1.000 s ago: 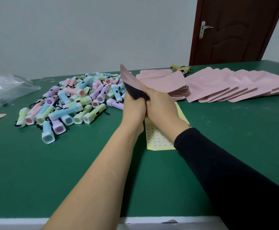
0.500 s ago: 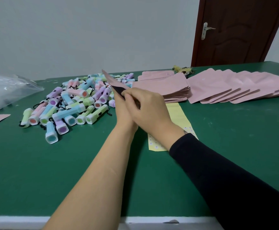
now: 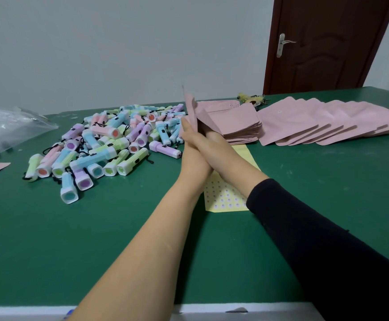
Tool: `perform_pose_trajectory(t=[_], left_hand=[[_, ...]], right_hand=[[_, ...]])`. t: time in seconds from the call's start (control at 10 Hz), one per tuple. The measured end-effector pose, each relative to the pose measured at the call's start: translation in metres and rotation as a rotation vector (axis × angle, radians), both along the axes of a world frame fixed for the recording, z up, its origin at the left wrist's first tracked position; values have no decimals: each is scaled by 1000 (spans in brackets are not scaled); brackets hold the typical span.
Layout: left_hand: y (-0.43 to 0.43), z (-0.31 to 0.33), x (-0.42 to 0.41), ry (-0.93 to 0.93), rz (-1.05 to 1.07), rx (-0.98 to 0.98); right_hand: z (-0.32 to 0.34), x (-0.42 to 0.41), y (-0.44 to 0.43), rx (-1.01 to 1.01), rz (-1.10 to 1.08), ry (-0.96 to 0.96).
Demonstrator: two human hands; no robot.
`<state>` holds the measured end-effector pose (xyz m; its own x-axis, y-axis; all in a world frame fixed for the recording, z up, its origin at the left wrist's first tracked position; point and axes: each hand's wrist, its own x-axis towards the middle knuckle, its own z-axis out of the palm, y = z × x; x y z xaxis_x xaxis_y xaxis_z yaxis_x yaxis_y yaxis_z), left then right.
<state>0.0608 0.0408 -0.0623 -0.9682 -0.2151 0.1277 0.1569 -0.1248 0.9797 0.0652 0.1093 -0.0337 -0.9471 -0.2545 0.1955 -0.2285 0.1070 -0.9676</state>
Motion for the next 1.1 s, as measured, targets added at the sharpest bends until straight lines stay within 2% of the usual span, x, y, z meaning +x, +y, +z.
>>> perform_pose_trajectory(t=[0.1,0.2,0.3,0.4,0.5,0.7,0.8,0.9,1.0,1.1], left_hand=[[19,8,4,18,34,280],[-7,10,11,244,-31,751],[-11,19,16,-68,-422,326],[-39,16,9,-37,-770,476],[-31,20,12,-31,-928,757],[-28,17,10,-74,-943,724],[-29,16,9,-153,-879,712],[-29,12,5,-245,-807,641],[-27,13,6,-289,-729,602],[-23,15,8,-261,-684,656]], right_hand=[[-6,-2,-2,73,-24,81],[-8,-6,0,241,-87,94],[-8,-5,3,238,-119,145],[-4,-3,1,79,-116,273],[-7,-1,-4,96,-54,310],[-12,-2,-4,248,-48,295],[-12,1,-7,245,-63,347],[-14,3,-9,244,-115,312],[-15,2,-10,314,-128,256],[-13,3,-10,351,-132,276]])
